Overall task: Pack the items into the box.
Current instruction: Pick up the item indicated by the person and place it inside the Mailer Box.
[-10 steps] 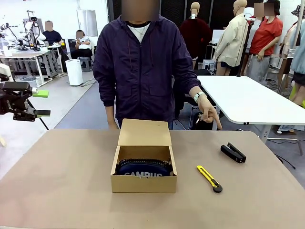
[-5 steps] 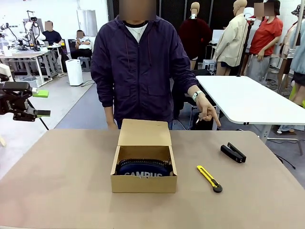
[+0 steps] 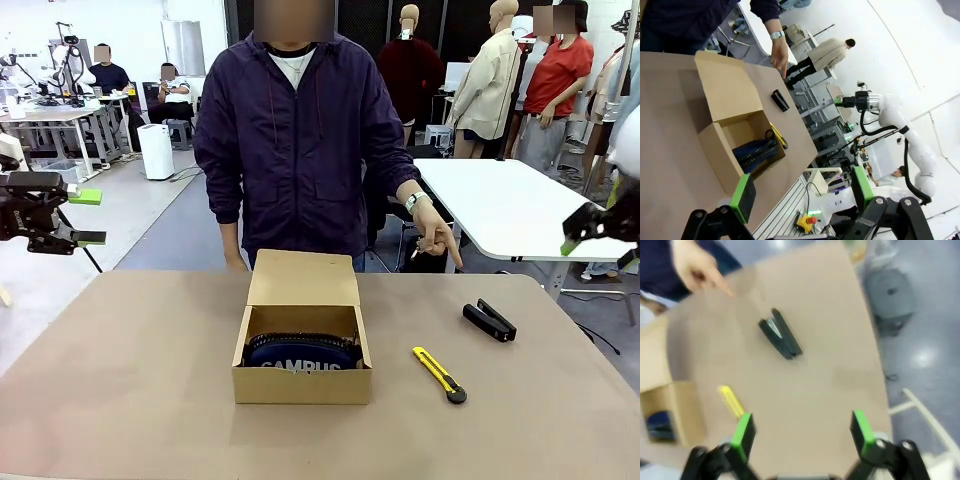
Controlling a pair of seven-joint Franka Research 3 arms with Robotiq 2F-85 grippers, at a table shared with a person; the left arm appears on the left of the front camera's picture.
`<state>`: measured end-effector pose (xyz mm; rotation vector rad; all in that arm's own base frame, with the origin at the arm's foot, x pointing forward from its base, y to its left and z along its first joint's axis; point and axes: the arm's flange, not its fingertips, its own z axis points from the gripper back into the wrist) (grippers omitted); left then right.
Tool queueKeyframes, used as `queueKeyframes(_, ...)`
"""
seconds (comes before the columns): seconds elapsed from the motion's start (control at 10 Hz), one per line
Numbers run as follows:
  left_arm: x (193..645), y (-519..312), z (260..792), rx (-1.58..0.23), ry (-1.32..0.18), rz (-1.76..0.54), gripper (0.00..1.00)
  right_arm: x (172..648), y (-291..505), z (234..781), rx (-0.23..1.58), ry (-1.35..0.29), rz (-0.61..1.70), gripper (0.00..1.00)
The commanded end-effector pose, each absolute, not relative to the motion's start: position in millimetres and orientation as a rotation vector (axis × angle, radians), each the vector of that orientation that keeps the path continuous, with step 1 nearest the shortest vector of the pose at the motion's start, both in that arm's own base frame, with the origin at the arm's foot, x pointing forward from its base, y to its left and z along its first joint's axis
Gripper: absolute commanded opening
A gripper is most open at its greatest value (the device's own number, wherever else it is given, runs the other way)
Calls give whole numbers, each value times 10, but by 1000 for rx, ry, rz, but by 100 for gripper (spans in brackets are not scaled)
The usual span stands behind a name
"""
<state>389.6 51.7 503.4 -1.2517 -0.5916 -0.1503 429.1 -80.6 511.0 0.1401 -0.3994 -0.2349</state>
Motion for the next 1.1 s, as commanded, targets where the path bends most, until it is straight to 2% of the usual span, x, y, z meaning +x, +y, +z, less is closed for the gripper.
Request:
queueKeyframes(0.0, 3868, 547, 5047, -1252, -581, -159, 100, 4226, -727, 5027, 161, -460, -67, 100)
queueKeyframes(0.1, 3868, 547, 5047, -1252, -581, -159, 100, 4291, -806, 5110, 140, -399, -235, 100)
queueKeyframes(0.2, 3868, 547, 5047, -1252, -581, -159, 100, 4291, -806, 5110, 140, -399, -235, 100)
queueKeyframes(0.4, 3868, 547, 5047, -1252, -581, -159, 100, 4432, -553, 4938, 48, -371, -128, 100)
queueKeyframes(0.6, 3868, 547, 5047, -1252, -581, -159, 100, 4920, -166, 4703, 6, -293, 29, 100)
queueKeyframes(1.0, 3868, 547, 5047, -1252, -581, -159, 100, 5729, 82, 3957, -32, -153, 98, 100)
